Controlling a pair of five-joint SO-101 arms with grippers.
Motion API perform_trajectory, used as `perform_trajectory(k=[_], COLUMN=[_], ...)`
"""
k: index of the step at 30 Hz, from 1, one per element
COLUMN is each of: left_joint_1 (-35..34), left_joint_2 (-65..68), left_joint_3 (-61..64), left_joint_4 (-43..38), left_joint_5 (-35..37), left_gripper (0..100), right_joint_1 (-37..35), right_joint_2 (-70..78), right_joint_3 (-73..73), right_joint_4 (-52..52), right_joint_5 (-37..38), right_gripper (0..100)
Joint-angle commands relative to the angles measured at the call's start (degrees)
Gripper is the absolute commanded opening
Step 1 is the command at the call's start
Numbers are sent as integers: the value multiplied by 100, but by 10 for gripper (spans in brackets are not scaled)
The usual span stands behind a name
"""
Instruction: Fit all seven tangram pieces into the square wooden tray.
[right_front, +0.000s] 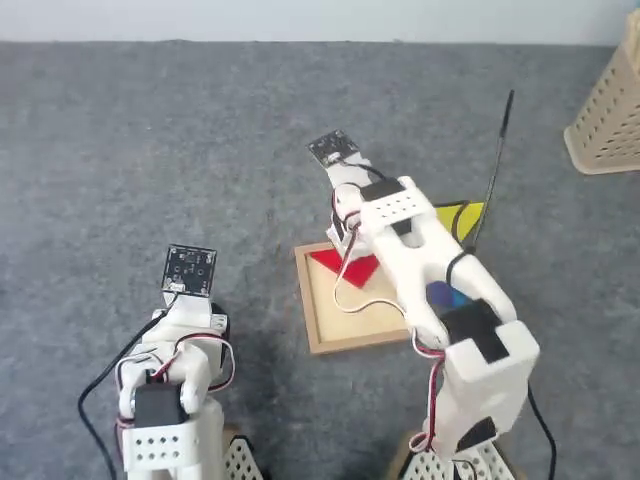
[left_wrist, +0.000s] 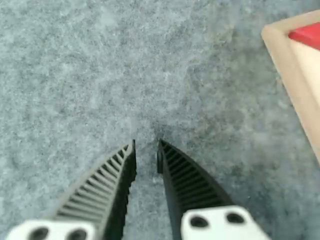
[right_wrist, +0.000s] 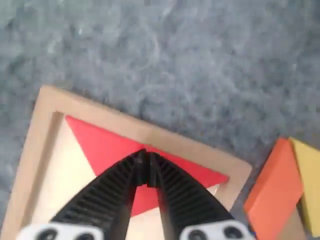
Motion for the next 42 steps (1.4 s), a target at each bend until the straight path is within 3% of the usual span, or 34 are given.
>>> perform_trajectory(k=[1,9,14,20,31,35,37,42], left_joint_1=[18,18,18,18,18,18,18,18], left_joint_2=[-123,-123,-123,-123,-123,-123,-123,-123], left_joint_3=[-57,-57,-57,-57,-57,-57,-57,-57], left_joint_4=[0,0,0,0,0,0,0,0], left_joint_5=[44,44,44,44,44,44,44,44], left_gripper=[71,71,71,71,71,71,71,71], right_joint_1=[163,303,1235,1833,1842,2167,2457,2659], right_joint_2=[66,-1007,-1727,-1464,-391,-330,-312,101], right_joint_3=[-501,-1099,-1240,-624,-448,-985,-1389,-1873], right_joint_4=[321,1675,2273,1736,725,884,1121,1235], right_joint_5=[123,360,1011,1310,1398,1415,1292,-404], right_gripper=[20,21,34,164,166,166,166,165])
